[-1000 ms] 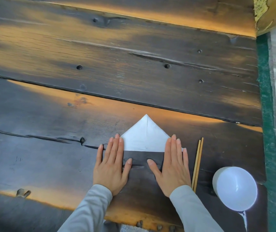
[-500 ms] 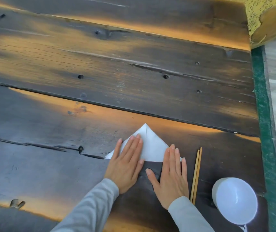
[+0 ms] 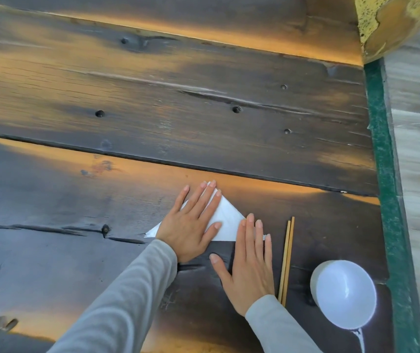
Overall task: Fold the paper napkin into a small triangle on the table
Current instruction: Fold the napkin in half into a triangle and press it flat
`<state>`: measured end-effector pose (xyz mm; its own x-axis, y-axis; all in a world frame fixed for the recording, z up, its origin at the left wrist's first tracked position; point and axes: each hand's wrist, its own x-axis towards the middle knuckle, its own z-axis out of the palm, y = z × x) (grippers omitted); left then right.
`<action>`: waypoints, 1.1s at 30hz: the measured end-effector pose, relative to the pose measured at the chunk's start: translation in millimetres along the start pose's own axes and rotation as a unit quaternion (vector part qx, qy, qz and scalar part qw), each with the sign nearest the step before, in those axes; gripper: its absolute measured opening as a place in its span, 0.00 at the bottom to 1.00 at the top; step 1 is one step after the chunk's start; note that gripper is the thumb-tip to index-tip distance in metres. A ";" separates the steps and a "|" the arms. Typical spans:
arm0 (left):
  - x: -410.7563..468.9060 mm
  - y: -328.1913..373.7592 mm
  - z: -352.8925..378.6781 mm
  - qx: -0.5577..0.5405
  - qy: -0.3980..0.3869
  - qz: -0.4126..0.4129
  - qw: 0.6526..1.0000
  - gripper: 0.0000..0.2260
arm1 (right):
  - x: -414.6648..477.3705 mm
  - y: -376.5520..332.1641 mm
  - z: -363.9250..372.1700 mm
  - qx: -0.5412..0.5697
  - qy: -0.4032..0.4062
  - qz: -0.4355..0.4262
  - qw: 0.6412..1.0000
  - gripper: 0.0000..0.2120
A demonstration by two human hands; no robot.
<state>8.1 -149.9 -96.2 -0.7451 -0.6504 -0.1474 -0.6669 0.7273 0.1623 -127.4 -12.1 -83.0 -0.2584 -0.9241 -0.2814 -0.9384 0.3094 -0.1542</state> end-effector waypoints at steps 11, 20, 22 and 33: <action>-0.1 -0.3 -2.3 -0.020 0.003 -0.002 1.000 0.27 | 21.8 1.5 -1.8 -0.023 -0.013 -0.072 0.997 0.44; 0.6 0.0 -1.8 -0.027 0.007 -0.029 0.999 0.29 | 21.8 6.6 -4.1 -0.013 -0.009 -0.032 0.999 0.44; 0.6 -0.2 -1.4 -0.024 0.006 -0.025 0.999 0.29 | 22.1 6.3 -4.1 -0.010 -0.009 -0.034 0.999 0.44; -1.5 -7.5 -1.8 -0.090 0.092 0.001 0.992 0.33 | 21.3 7.1 0.0 -0.020 0.012 -0.036 0.999 0.44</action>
<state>14.2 -154.8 -95.4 -0.7232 -0.6900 0.0309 -0.6423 0.6883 0.3370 -139.5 -29.6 -90.1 -0.1940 -0.9490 -0.2487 -0.9630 0.2325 -0.1360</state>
